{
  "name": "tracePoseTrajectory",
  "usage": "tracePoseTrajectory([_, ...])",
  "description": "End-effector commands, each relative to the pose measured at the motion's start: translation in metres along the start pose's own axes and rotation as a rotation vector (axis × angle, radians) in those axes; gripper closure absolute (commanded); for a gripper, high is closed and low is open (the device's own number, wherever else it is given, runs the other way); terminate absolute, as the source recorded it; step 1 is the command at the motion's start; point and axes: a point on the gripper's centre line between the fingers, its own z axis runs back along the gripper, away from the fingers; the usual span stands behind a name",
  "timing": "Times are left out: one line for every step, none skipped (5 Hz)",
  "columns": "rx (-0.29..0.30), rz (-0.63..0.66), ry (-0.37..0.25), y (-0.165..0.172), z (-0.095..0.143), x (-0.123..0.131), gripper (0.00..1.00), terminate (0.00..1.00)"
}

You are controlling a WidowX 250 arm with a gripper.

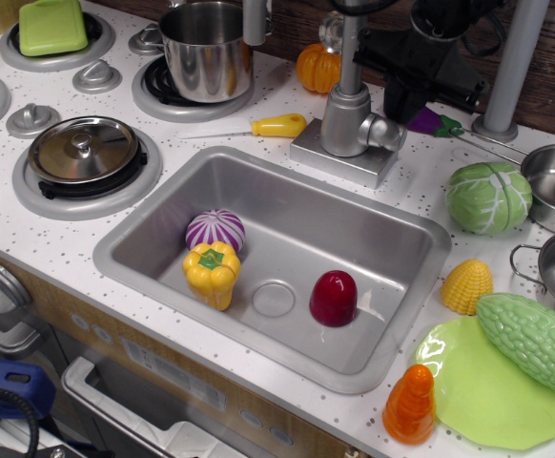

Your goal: Turn lever vertical to front

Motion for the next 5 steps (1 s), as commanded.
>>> tracePoseTrajectory([-0.019,0.021,-0.091,0.010,0.022,0.008,1.00,0.00])
tracePoseTrajectory([-0.029,0.020,-0.102,0.012,0.013,0.004,1.00,0.00])
tracePoseTrajectory([-0.027,-0.010,-0.073,0.014,0.019,0.009,0.00,0.00])
tracePoseTrajectory([-0.032,-0.013,-0.015,0.016,0.029,0.011,0.00,0.00])
tracePoseTrajectory([-0.037,-0.011,0.002,0.014,0.032,0.010,0.00,0.00])
